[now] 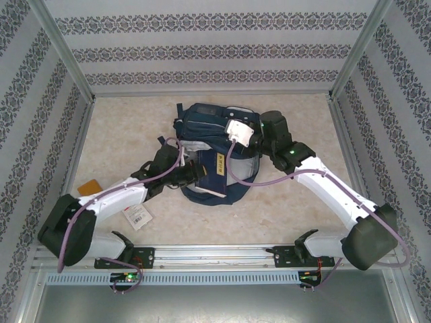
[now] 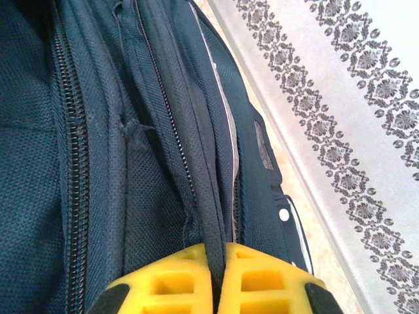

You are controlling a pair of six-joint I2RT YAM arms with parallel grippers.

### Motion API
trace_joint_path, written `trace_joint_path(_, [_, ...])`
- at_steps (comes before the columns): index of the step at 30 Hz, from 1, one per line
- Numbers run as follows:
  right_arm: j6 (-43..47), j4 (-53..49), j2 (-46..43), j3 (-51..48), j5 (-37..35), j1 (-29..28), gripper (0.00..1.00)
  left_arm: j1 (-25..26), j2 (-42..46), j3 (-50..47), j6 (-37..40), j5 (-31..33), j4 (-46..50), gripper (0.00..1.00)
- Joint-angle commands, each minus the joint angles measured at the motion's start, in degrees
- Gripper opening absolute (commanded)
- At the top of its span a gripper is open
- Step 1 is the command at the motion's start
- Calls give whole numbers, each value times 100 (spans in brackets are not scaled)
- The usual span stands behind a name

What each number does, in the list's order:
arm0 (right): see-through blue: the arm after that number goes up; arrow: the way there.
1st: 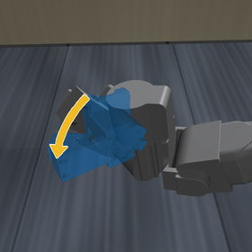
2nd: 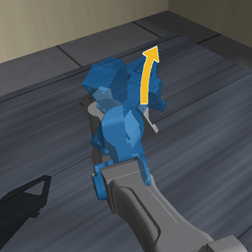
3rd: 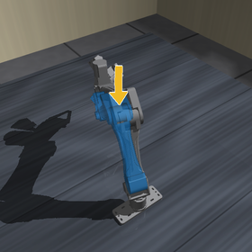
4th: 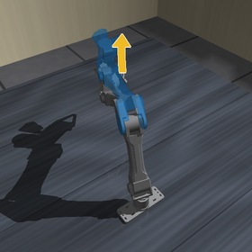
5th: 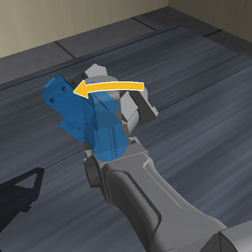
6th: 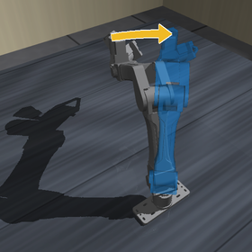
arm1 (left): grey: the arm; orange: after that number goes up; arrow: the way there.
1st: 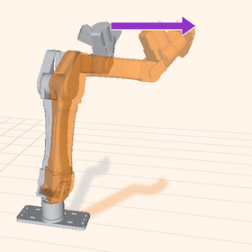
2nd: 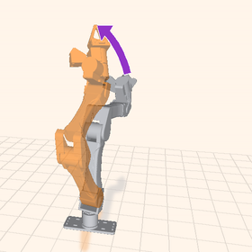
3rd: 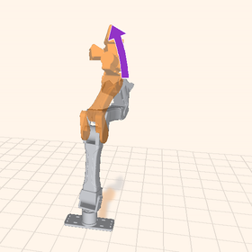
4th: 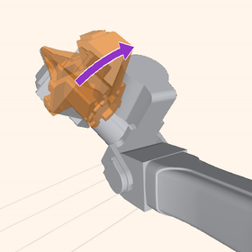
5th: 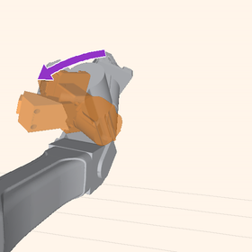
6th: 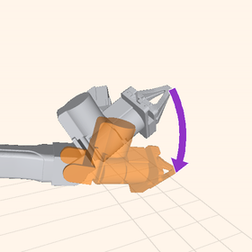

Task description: Pack the student bag

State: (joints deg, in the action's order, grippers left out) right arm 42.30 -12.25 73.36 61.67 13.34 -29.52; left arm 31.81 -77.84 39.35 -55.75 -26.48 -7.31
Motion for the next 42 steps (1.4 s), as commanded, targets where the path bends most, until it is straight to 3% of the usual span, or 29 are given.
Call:
trace_joint_path(1, [198,453,-355,-10,769,-189,0,10,-312,409,231,318,-947,0])
trace_joint_path(6, [591,110,-417,-27,758,-411,0,-136,-740,634,476,630,-1229,0])
trace_joint_path(12, [809,-47,-524,-204,814,-482,0,-442,-1080,766,582,-91,-2060,0])
trace_joint_path(20, [920,-11,-512,-348,839,-492,0,-521,-1869,1564,1305,319,-503,7])
trace_joint_path(21, [952,3,-499,-371,830,-489,0,-531,-1950,1667,1406,419,-263,11])
trace_joint_path(24, [1024,50,-442,-424,721,-489,0,-556,-2042,2036,1751,729,680,37])
trace_joint_path(28, [1068,139,-360,-479,605,-393,0,-690,-1601,1976,2136,1017,1523,50])
trace_joint_path(35, [1066,182,-238,-449,524,-171,0,-1071,-282,1346,3037,736,2969,55])
trace_joint_path(38, [1042,86,-193,-378,636,-108,0,-1069,297,1249,3518,352,3661,55])
trace_joint_path(42, [1116,-290,-166,-263,1001,26,0,-1071,1200,929,3967,-474,3734,55])
